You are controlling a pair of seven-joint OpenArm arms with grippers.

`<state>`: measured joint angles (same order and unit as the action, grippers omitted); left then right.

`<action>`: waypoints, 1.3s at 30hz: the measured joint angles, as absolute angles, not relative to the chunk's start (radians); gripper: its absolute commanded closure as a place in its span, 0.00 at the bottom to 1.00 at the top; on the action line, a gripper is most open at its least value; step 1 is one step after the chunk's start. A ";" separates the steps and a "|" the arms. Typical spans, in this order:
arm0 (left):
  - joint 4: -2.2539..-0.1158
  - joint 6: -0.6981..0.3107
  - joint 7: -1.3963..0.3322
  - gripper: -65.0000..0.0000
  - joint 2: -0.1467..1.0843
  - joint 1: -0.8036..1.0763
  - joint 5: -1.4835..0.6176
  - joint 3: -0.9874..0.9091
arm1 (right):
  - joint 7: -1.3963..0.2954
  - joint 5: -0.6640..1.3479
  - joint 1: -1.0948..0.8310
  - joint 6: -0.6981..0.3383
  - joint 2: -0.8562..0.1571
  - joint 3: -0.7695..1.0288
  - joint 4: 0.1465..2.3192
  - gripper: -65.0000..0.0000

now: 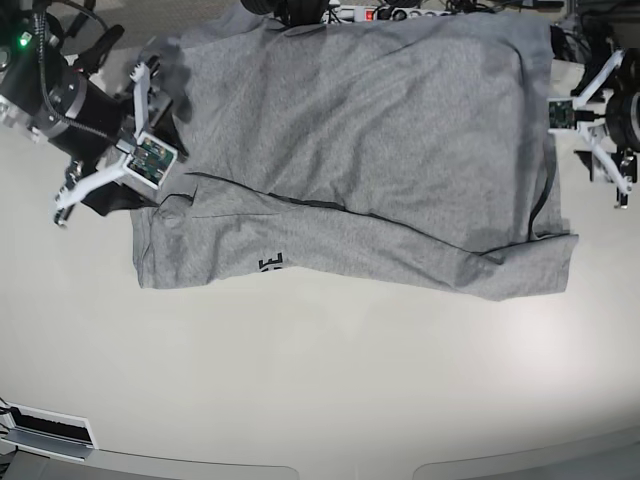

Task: Layout the t-shirt on the table in an organized manner, then fold the t-shirt properly
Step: 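Lift the shirt with both grippers and lay it flat across the table, then grasp the shirt's side edge with the right gripper and pull it outward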

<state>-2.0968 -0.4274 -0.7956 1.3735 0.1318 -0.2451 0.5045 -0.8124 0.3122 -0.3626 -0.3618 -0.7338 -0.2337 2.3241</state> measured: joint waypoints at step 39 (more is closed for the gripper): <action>-1.753 -0.374 -0.673 0.40 1.119 -0.067 -0.178 0.505 | -0.864 0.352 0.068 -0.622 -0.352 -0.236 1.433 1.00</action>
